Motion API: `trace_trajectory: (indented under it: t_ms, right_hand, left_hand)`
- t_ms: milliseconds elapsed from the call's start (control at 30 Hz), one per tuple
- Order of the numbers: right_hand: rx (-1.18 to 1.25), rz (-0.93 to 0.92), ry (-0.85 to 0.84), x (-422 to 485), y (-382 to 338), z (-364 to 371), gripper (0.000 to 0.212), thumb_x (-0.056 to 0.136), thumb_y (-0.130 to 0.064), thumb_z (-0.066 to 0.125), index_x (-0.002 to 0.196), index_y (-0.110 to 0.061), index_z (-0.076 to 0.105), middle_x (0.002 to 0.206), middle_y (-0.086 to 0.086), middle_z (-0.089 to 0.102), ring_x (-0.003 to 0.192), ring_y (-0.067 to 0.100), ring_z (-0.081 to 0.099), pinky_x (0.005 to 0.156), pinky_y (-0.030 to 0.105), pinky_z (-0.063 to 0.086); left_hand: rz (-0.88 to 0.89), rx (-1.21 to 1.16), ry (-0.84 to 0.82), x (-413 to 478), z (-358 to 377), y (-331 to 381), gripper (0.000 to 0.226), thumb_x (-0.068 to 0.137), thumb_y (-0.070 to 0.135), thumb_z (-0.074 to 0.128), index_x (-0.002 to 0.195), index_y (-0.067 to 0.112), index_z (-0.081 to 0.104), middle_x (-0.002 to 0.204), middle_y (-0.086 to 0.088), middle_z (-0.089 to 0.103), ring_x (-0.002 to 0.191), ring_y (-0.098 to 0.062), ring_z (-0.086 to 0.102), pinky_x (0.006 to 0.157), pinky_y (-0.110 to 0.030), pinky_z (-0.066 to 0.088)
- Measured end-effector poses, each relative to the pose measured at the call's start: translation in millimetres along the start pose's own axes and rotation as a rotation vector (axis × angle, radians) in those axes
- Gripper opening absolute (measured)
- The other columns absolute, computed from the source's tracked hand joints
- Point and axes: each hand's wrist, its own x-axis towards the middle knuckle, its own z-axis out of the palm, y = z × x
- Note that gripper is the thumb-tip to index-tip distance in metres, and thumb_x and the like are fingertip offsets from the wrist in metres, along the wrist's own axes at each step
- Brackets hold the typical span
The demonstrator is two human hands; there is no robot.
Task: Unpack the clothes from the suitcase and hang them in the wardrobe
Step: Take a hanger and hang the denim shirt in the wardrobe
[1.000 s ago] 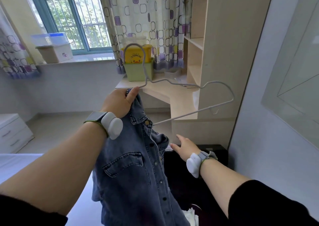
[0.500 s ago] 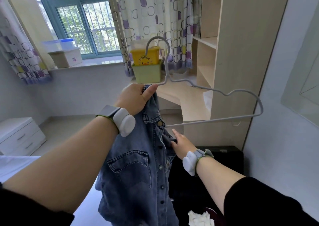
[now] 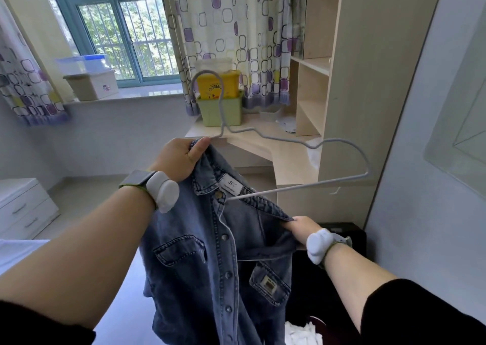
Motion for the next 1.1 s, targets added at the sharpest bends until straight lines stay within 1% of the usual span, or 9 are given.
trace_trajectory:
  t_ms: [67, 167, 233, 333, 433, 633, 767, 933, 1100]
  right_hand:
    - [0.153, 0.042, -0.017, -2, 1, -13, 0.028, 0.078, -0.032, 0.069, 0.088, -0.006, 0.068, 0.093, 0.014, 0.07, 0.089, 0.032, 0.067, 0.081, 0.042, 0.056]
    - [0.242, 0.012, -0.024, -10, 1, -30, 0.041, 0.072, -0.036, 0.076, 0.094, -0.002, 0.071, 0.099, 0.017, 0.072, 0.098, 0.036, 0.066, 0.095, 0.052, 0.049]
    - [0.425, 0.016, -0.076, -15, -1, -36, 0.041, 0.08, -0.021, 0.072, 0.11, 0.006, 0.064, 0.108, 0.025, 0.067, 0.102, 0.042, 0.063, 0.096, 0.055, 0.047]
    - [0.548, -0.014, -0.091, -20, -9, -48, 0.019, 0.091, -0.004, 0.053, 0.104, 0.006, 0.064, 0.093, 0.021, 0.071, 0.083, 0.034, 0.068, 0.08, 0.042, 0.057]
    - [0.564, -0.056, -0.061, -21, -16, -63, 0.021, 0.091, 0.006, 0.046, 0.09, 0.0, 0.065, 0.075, 0.013, 0.072, 0.069, 0.027, 0.067, 0.064, 0.032, 0.058]
    - [0.431, -0.129, 0.087, -21, -26, -92, 0.024, 0.083, 0.015, 0.051, 0.092, -0.001, 0.068, 0.072, 0.007, 0.072, 0.075, 0.025, 0.065, 0.064, 0.026, 0.055]
    - [-0.017, -0.199, 0.265, -27, -37, -106, 0.02, 0.081, 0.004, 0.064, 0.08, -0.015, 0.068, 0.076, 0.002, 0.067, 0.078, 0.023, 0.061, 0.074, 0.031, 0.05]
    - [-0.508, -0.287, 0.409, -38, -48, -121, 0.015, 0.087, -0.007, 0.056, 0.097, -0.005, 0.068, 0.093, 0.013, 0.068, 0.086, 0.03, 0.061, 0.068, 0.032, 0.047]
    - [-0.576, -0.244, 0.469, -42, -55, -124, 0.02, 0.091, -0.007, 0.048, 0.096, -0.001, 0.066, 0.093, 0.019, 0.066, 0.076, 0.03, 0.053, 0.049, 0.023, 0.031]
  left_hand:
    - [-0.015, -0.007, -0.013, -4, 5, -13, 0.053, 0.099, 0.038, 0.039, 0.08, -0.006, 0.062, 0.079, -0.022, 0.06, 0.073, -0.028, 0.049, 0.066, -0.03, 0.03]
    - [-0.057, -0.024, -0.02, -6, 13, -29, 0.048, 0.098, 0.039, 0.038, 0.077, 0.003, 0.061, 0.079, -0.017, 0.06, 0.075, -0.03, 0.051, 0.068, -0.032, 0.034]
    - [-0.073, -0.011, -0.031, -8, 16, -36, 0.044, 0.098, 0.039, 0.038, 0.074, 0.008, 0.057, 0.078, -0.014, 0.059, 0.075, -0.029, 0.05, 0.068, -0.032, 0.034]
    - [-0.061, -0.011, -0.034, -9, 20, -39, 0.042, 0.099, 0.038, 0.038, 0.065, 0.017, 0.05, 0.074, -0.011, 0.054, 0.073, -0.028, 0.048, 0.067, -0.032, 0.032]
    - [-0.063, -0.014, -0.041, -8, 23, -45, 0.043, 0.098, 0.039, 0.038, 0.068, 0.014, 0.053, 0.075, -0.012, 0.056, 0.073, -0.029, 0.05, 0.067, -0.033, 0.034]
    - [-0.059, 0.103, -0.088, -9, 31, -51, 0.047, 0.094, 0.05, 0.038, 0.072, 0.011, 0.054, 0.071, -0.01, 0.057, 0.07, -0.03, 0.053, 0.065, -0.033, 0.038]
    - [-0.034, 0.165, -0.059, -10, 36, -44, 0.048, 0.093, 0.051, 0.042, 0.072, 0.01, 0.054, 0.069, -0.011, 0.058, 0.068, -0.03, 0.054, 0.061, -0.033, 0.04]
    - [-0.014, 0.192, -0.048, -8, 38, -36, 0.044, 0.092, 0.052, 0.042, 0.073, 0.014, 0.052, 0.071, -0.009, 0.058, 0.067, -0.028, 0.052, 0.061, -0.032, 0.04]
    - [0.011, 0.239, -0.015, 1, 37, -29, 0.049, 0.092, 0.054, 0.041, 0.081, 0.009, 0.055, 0.08, -0.016, 0.063, 0.068, -0.027, 0.049, 0.062, -0.031, 0.037]
